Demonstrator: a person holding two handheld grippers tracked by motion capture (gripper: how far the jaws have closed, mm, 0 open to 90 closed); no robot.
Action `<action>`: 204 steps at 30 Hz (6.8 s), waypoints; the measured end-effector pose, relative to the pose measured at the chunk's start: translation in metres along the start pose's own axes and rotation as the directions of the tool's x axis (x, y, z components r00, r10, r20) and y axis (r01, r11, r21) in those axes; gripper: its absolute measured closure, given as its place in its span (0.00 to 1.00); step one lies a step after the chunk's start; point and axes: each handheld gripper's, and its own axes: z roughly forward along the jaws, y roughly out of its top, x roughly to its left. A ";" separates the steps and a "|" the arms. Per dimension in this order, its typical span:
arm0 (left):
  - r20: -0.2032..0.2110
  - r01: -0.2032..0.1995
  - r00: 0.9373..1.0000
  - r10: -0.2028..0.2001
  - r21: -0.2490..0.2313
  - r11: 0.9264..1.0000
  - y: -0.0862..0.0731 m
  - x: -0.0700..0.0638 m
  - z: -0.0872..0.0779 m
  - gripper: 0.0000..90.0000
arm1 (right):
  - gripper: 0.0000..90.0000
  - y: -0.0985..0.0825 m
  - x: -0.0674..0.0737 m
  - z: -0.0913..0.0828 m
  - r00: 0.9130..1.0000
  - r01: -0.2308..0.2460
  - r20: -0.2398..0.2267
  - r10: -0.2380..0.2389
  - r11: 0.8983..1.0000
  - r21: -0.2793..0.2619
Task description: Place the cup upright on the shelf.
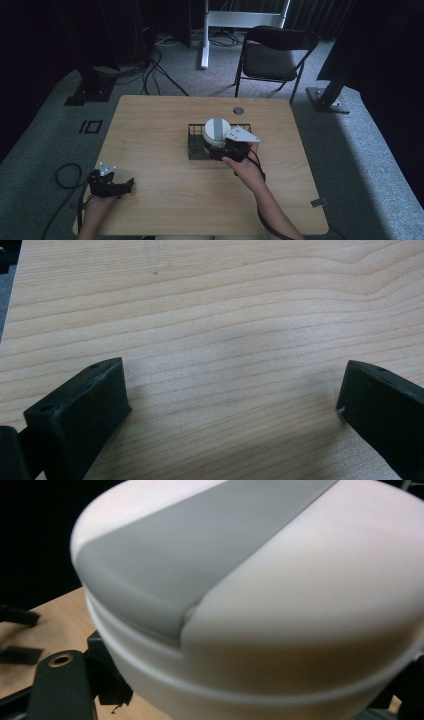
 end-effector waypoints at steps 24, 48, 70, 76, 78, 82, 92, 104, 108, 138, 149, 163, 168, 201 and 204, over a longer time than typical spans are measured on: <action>0.000 0.000 1.000 0.000 0.001 1.000 0.000 0.000 0.000 0.00 | 0.20 0.003 -0.053 0.022 0.963 -0.034 0.269 0.022 0.999 0.040; 0.000 0.000 1.000 0.000 0.001 1.000 0.000 0.000 0.000 0.00 | 0.20 -0.025 -0.063 0.040 0.944 -0.107 0.326 0.043 0.977 0.182; 0.000 -0.001 1.000 0.001 0.002 1.000 0.000 0.000 0.000 0.00 | 0.20 -0.036 -0.060 0.037 0.946 -0.116 0.320 0.057 0.979 0.166; 0.000 -0.001 1.000 0.001 0.001 1.000 0.000 0.000 0.000 0.00 | 0.15 -0.037 -0.059 0.035 0.947 -0.107 0.317 0.052 0.982 0.157; 0.000 -0.001 1.000 0.001 0.001 1.000 0.000 0.000 0.000 0.00 | 0.15 -0.037 -0.058 0.034 0.947 -0.110 0.315 0.057 0.982 0.153; 0.000 -0.001 1.000 0.001 0.001 1.000 0.000 0.000 0.000 0.00 | 0.15 -0.038 -0.059 0.031 0.947 -0.115 0.313 0.065 0.983 0.144; 0.000 -0.001 1.000 0.001 0.001 1.000 0.000 0.000 0.000 0.00 | 0.14 -0.041 -0.058 0.024 0.953 -0.100 0.296 0.060 0.987 0.124; 0.000 -0.001 1.000 0.001 0.001 1.000 0.000 0.000 0.000 0.00 | 0.14 -0.043 -0.058 0.013 0.951 -0.086 0.304 0.047 0.989 0.117; 0.000 0.000 1.000 0.000 0.001 1.000 0.000 0.000 0.000 0.00 | 0.14 -0.045 -0.058 0.008 0.951 -0.096 0.303 0.061 0.990 0.104; 0.000 -0.001 1.000 0.001 0.001 1.000 0.000 0.000 0.000 0.00 | 0.14 -0.062 -0.060 -0.035 0.954 -0.078 0.297 0.053 0.994 0.072; 0.000 0.000 1.000 0.000 0.001 1.000 0.000 0.000 0.000 0.00 | 0.14 -0.082 -0.064 -0.044 0.954 -0.093 0.295 0.059 0.990 0.104; 0.000 -0.001 1.000 0.001 0.001 1.000 0.000 0.000 0.000 0.00 | 0.14 -0.112 -0.072 -0.052 0.954 -0.115 0.293 0.066 0.981 0.154; 0.000 -0.002 1.000 0.002 0.002 1.000 0.000 0.000 0.000 0.00 | 0.14 -0.119 -0.074 -0.054 0.954 -0.123 0.293 0.070 0.978 0.166; -0.001 -0.002 1.000 0.002 0.001 1.000 0.000 0.000 0.000 0.00 | 0.14 -0.143 -0.117 -0.084 0.917 -0.232 0.382 0.113 0.931 0.282; -0.001 -0.001 1.000 0.001 0.001 1.000 0.000 0.000 0.000 0.00 | 0.14 -0.145 -0.121 -0.086 0.916 -0.240 0.385 0.113 0.924 0.299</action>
